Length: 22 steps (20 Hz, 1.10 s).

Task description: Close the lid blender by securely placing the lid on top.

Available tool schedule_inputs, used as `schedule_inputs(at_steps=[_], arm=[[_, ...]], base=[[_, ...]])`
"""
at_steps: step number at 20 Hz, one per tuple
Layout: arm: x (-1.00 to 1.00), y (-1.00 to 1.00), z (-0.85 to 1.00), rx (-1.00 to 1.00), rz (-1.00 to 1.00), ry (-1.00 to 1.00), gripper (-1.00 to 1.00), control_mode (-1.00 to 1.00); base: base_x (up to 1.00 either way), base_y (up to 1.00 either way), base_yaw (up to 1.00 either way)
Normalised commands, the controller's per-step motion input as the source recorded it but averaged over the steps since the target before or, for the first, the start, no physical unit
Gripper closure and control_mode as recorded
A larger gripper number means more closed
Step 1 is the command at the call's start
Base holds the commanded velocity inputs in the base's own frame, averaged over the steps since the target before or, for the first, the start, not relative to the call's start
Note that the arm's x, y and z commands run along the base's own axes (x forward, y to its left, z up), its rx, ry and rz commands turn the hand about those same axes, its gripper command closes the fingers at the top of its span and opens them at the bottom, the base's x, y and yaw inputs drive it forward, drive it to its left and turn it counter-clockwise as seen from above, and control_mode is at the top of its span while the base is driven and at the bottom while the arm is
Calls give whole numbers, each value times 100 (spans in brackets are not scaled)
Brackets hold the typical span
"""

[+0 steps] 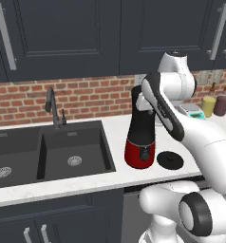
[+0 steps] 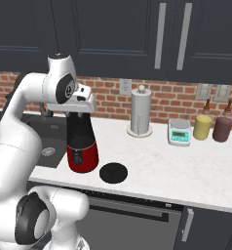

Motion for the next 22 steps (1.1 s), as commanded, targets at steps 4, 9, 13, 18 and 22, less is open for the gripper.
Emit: schedule_inputs(at_steps=[4, 9, 13, 18, 22], arm=[[-6, 0, 0, 0, 0, 0, -100, -100], [-26, -15, -4, 0, -3, 0, -100, -100], [-34, -36, -20, 0, -7, 0, -100, -100], [-40, -49, -31, 0, -8, 0, -100, -100], [-25, -43, -39, 0, -5, 0, -100, -100]], base=[[0, 0, 0], [0, 0, 0], [0, 0, 0], [0, 0, 0], [0, 0, 0]])
